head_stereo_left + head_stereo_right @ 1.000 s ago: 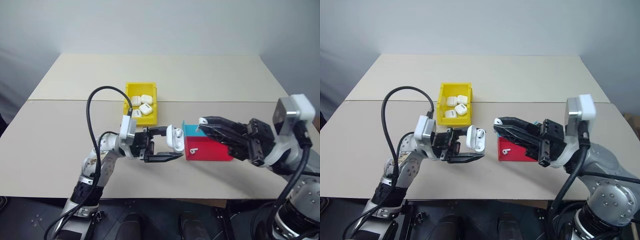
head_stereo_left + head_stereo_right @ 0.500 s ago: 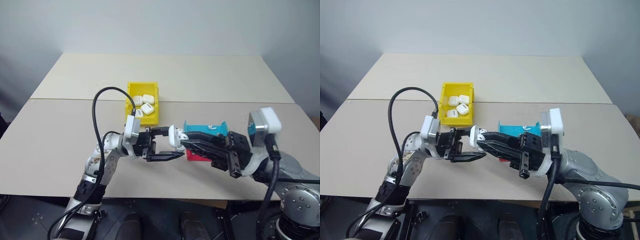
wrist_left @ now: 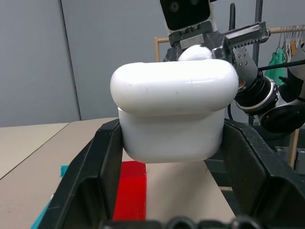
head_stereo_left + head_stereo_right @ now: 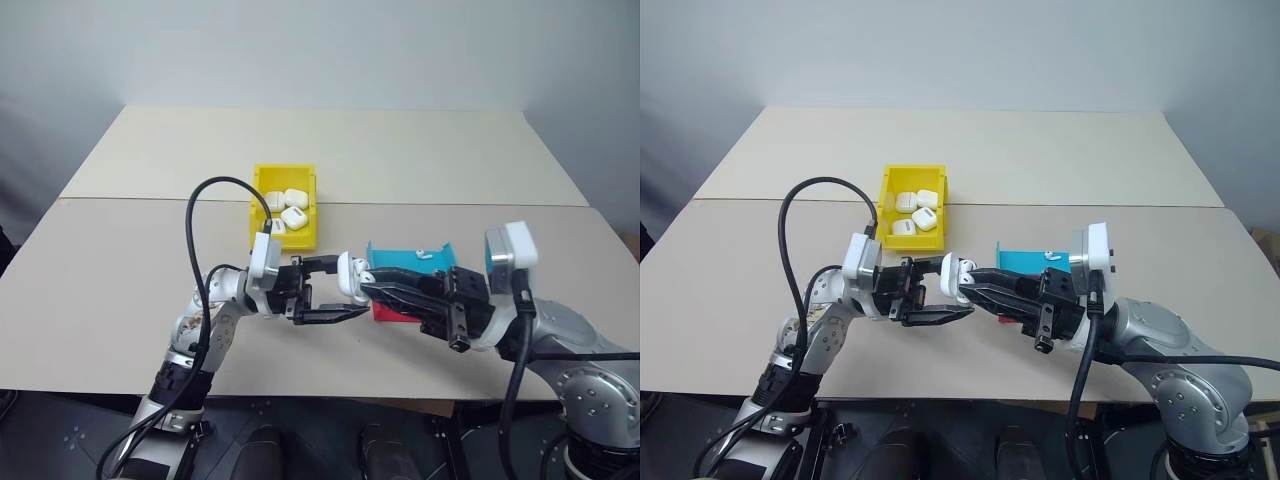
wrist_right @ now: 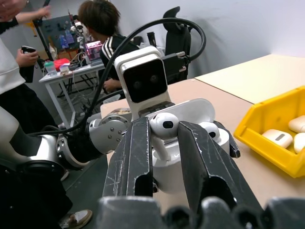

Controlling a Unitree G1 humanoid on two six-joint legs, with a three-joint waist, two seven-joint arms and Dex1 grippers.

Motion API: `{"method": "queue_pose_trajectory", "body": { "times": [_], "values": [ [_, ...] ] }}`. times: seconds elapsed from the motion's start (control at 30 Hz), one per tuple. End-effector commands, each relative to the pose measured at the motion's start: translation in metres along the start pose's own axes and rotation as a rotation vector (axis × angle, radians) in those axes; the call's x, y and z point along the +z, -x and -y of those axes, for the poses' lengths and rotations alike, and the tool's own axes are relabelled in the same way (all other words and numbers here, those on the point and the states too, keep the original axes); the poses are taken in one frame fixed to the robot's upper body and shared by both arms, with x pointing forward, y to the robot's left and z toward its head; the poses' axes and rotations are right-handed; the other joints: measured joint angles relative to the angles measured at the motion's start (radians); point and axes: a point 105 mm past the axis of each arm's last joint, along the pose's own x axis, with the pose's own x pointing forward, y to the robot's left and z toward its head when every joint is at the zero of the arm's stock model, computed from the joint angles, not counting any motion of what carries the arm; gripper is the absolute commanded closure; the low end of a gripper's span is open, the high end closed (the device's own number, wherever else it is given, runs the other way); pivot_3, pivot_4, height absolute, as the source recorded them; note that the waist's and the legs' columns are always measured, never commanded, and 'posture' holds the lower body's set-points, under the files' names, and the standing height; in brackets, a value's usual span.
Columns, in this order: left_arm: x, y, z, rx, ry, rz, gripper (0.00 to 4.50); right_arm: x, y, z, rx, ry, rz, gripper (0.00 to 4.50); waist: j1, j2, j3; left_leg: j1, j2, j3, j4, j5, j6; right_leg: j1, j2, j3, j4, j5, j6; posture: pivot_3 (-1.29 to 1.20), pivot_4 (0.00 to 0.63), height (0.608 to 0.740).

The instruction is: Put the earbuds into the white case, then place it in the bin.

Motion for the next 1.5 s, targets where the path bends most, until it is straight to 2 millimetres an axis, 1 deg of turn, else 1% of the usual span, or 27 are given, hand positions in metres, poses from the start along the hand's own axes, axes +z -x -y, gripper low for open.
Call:
{"method": "queue_pose_trajectory", "body": {
  "times": [0.03, 0.23, 0.5, 0.53, 0.57, 0.63, 0.8, 0.93, 1.13, 1.2, 1.27, 1.43, 1.5],
  "values": [
    [0.009, -0.001, 0.000, 0.003, -0.043, 0.029, 1.72, -0.001, 0.000, -0.003, 0.008, 0.019, -0.012, 3.85, 0.000, 0.000, 0.000, 0.000, 0.000, 0.000, 0.000, 0.000, 0.000, 0.000, 0.000, 0.000, 0.000, 0.000, 0.000, 0.00, 0.150, 0.740],
    [0.008, -0.002, -0.002, 0.008, -0.046, 0.030, 1.72, -0.005, 0.000, -0.002, 0.006, 0.014, -0.032, 3.85, 0.000, 0.000, 0.000, 0.000, 0.000, 0.000, 0.000, 0.000, 0.000, 0.000, 0.000, 0.000, 0.000, 0.000, 0.000, 0.00, 0.150, 0.740],
    [0.007, -0.001, -0.003, 0.011, -0.052, 0.028, 1.72, -0.002, 0.001, -0.003, 0.001, 0.033, -0.017, 3.85, 0.000, 0.000, 0.000, 0.000, 0.000, 0.000, 0.000, 0.000, 0.000, 0.000, 0.000, 0.000, 0.000, 0.000, 0.000, 0.00, 0.150, 0.740],
    [0.008, -0.001, -0.003, 0.012, -0.055, 0.028, 1.72, -0.002, 0.001, -0.003, 0.000, 0.037, -0.017, 3.17, 0.000, 0.000, 0.000, 0.000, 0.000, 0.000, 0.000, 0.000, 0.000, 0.000, 0.000, 0.000, 0.000, 0.000, 0.000, 0.00, 0.150, 0.740],
    [0.008, -0.001, -0.005, 0.017, -0.059, 0.027, 1.72, -0.003, 0.001, -0.002, -0.003, 0.042, -0.023, 2.91, 0.000, 0.000, 0.000, 0.000, 0.000, 0.000, 0.000, 0.000, 0.000, 0.000, 0.000, 0.000, 0.000, 0.000, 0.000, 0.00, 0.150, 0.740],
    [0.009, 0.000, -0.007, 0.022, -0.068, 0.022, 1.72, -0.005, 0.000, -0.001, -0.011, 0.048, -0.034, 2.25, 0.000, 0.000, 0.000, 0.000, 0.000, 0.000, 0.000, 0.000, 0.000, 0.000, 0.000, 0.000, 0.000, 0.000, 0.000, 0.00, 0.150, 0.740],
    [0.012, 0.006, -0.010, 0.033, -0.080, 0.007, 1.72, -0.004, 0.000, -0.002, 0.011, 0.055, -0.030, 2.25, 0.000, 0.000, 0.000, 0.000, 0.000, 0.000, 0.000, 0.000, 0.000, 0.000, 0.000, 0.000, 0.000, 0.000, 0.000, 0.00, 0.150, 0.740],
    [0.009, 0.013, -0.009, 0.048, -0.079, -0.016, 1.72, -0.003, 0.002, -0.003, 0.034, 0.053, -0.030, 2.25, 0.000, 0.000, 0.000, 0.000, 0.000, 0.000, 0.000, 0.000, 0.000, 0.000, 0.000, 0.000, 0.000, 0.000, 0.000, 0.00, 0.150, 0.740],
    [0.007, 0.016, -0.010, 0.070, -0.084, -0.036, 1.72, 0.005, 0.014, -0.002, 0.052, 0.058, -0.044, 2.25, 0.001, 0.000, 0.000, 0.000, 0.000, 0.000, 0.000, 0.000, 0.000, 0.000, 0.000, 0.000, 0.000, 0.000, 0.000, 0.00, 0.150, 0.740],
    [0.006, 0.016, -0.013, 0.083, -0.087, -0.040, 1.72, 0.010, 0.018, 0.001, 0.055, 0.081, -0.062, 2.25, 0.001, 0.000, 0.000, 0.000, 0.000, 0.000, 0.000, 0.000, 0.000, 0.000, 0.000, 0.000, 0.000, 0.000, 0.000, 0.00, 0.150, 0.740],
    [0.004, 0.014, -0.015, 0.094, -0.083, -0.048, 1.72, 0.018, 0.021, 0.008, 0.051, 0.110, -0.079, 2.25, 0.001, 0.000, 0.000, 0.000, 0.000, 0.000, 0.000, 0.000, 0.000, 0.000, 0.000, 0.000, 0.000, 0.000, 0.000, 0.00, 0.150, 0.740],
    [-0.008, 0.008, -0.021, 0.111, -0.072, -0.104, 1.72, 0.043, 0.019, 0.019, 0.069, 0.193, -0.156, 2.25, -0.001, 0.000, 0.000, 0.001, 0.000, 0.000, 0.000, 0.000, 0.000, 0.000, 0.000, 0.000, 0.000, 0.000, 0.000, 0.00, 0.150, 0.740],
    [-0.011, 0.004, -0.025, 0.113, -0.081, -0.121, 1.72, 0.052, 0.015, 0.022, 0.082, 0.224, -0.189, 2.62, 0.000, 0.000, 0.000, 0.000, 0.000, 0.000, 0.000, 0.000, 0.000, 0.000, 0.000, 0.000, 0.000, 0.000, 0.000, 0.00, 0.150, 0.740]
  ]
}}
